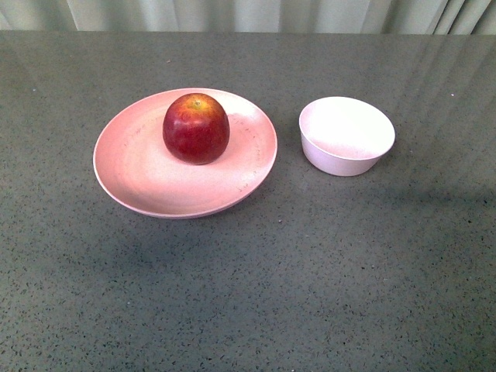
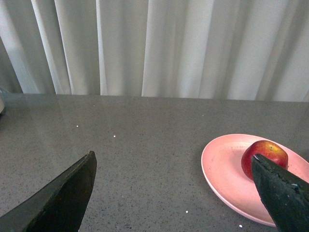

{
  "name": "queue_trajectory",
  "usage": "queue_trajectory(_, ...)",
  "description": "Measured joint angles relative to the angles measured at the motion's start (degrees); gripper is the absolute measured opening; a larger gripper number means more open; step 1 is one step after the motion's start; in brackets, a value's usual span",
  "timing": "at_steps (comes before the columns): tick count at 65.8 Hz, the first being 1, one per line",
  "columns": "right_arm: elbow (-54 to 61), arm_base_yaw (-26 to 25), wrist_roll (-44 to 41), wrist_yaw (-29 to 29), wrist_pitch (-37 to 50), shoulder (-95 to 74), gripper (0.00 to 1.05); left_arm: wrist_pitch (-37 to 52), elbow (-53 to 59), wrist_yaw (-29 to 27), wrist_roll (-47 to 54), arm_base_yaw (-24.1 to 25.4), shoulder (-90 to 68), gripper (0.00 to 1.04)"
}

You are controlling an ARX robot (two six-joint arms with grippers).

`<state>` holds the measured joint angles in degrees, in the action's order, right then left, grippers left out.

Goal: Move apple from plate to bowl

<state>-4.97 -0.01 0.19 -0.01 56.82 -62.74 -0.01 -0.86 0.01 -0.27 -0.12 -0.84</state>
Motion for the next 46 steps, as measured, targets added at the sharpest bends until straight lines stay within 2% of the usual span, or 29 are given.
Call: queue_trajectory(46,3.7,0.0,0.0,0.0,-26.5,31.9,0.02,0.0,0.0,0.0,0.0,0.0,0.0,0.96)
